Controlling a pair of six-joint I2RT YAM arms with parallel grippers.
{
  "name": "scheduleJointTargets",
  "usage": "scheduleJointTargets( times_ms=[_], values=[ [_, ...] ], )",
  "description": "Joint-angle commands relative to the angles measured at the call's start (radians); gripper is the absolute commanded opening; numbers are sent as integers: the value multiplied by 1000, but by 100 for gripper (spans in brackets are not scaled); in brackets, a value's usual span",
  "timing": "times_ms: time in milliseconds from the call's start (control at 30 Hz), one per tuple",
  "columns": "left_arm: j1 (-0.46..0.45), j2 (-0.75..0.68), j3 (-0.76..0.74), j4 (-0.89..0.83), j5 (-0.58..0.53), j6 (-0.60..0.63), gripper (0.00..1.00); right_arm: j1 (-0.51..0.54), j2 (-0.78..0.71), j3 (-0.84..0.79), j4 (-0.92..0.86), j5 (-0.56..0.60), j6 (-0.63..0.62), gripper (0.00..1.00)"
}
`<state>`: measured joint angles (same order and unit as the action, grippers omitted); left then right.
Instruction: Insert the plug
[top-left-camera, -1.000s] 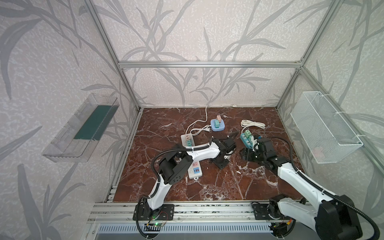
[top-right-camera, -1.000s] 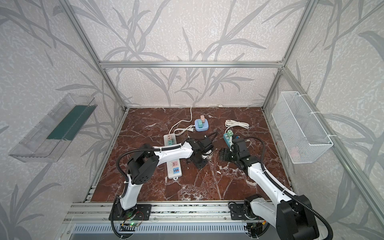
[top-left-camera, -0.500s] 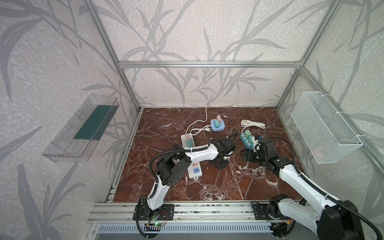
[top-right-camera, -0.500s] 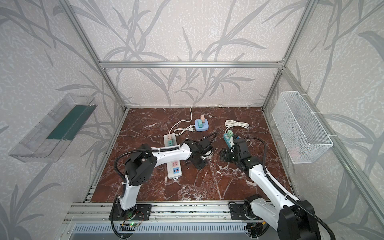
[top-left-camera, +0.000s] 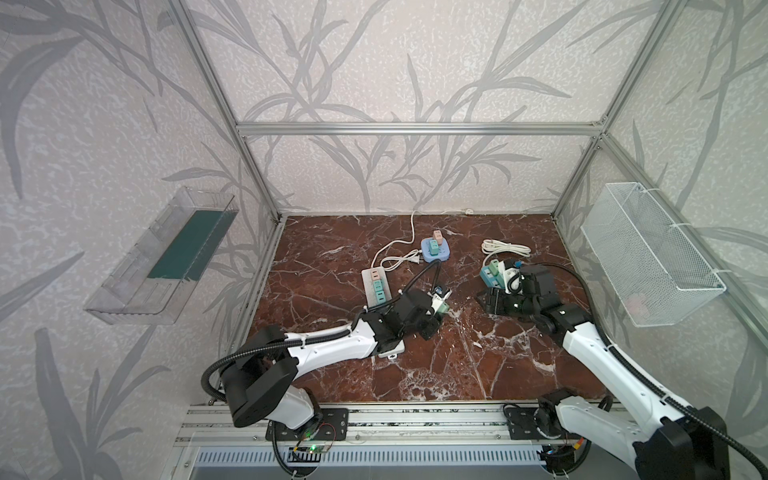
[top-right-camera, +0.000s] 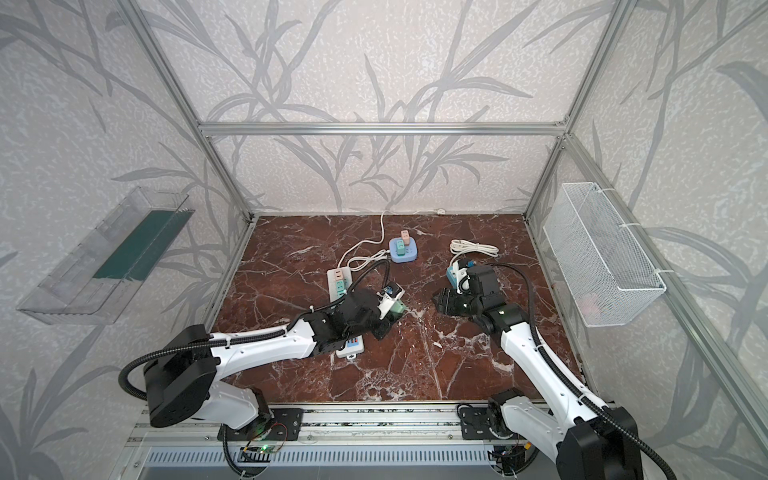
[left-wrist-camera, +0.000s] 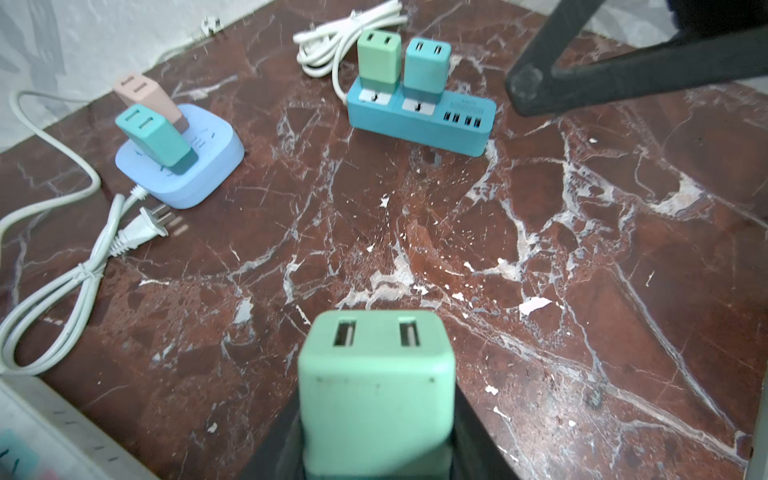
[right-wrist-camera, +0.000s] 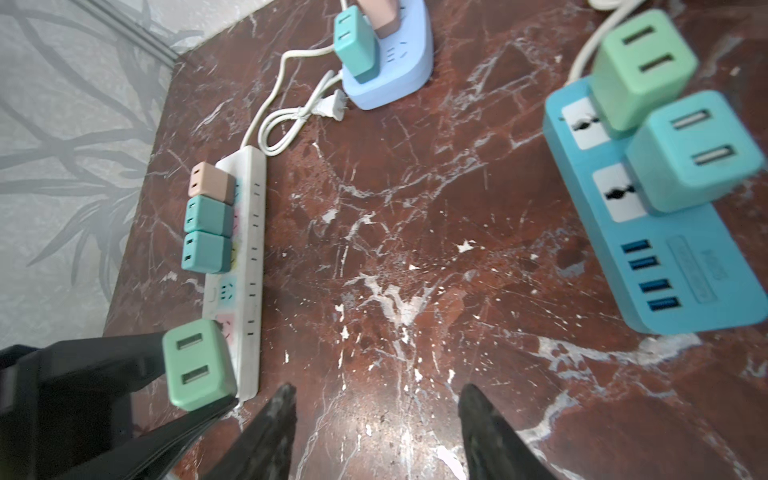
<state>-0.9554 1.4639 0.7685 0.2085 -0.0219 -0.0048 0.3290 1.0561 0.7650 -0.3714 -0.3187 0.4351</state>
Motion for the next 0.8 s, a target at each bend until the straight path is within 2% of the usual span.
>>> scheduleJointTargets(
  times_ms=[0, 200, 500, 667, 767],
  values=[
    [-6, -43, -54, 283, 53, 104, 18, 57, 19, 93, -29, -78, -57, 61],
    [-12, -78, -73, 294, 93, 186, 17, 167, 52, 137, 12, -102, -47, 62],
    [-15, -83, -92, 328, 102, 214, 17, 240, 93, 162, -10, -89, -62, 61],
    [-13, -86, -96, 333, 94, 213, 17, 249, 106, 155, -1, -110, -49, 55],
    [-15, -89, -94, 333, 95, 211, 17, 251, 119, 154, 3, -118, -45, 46]
  ],
)
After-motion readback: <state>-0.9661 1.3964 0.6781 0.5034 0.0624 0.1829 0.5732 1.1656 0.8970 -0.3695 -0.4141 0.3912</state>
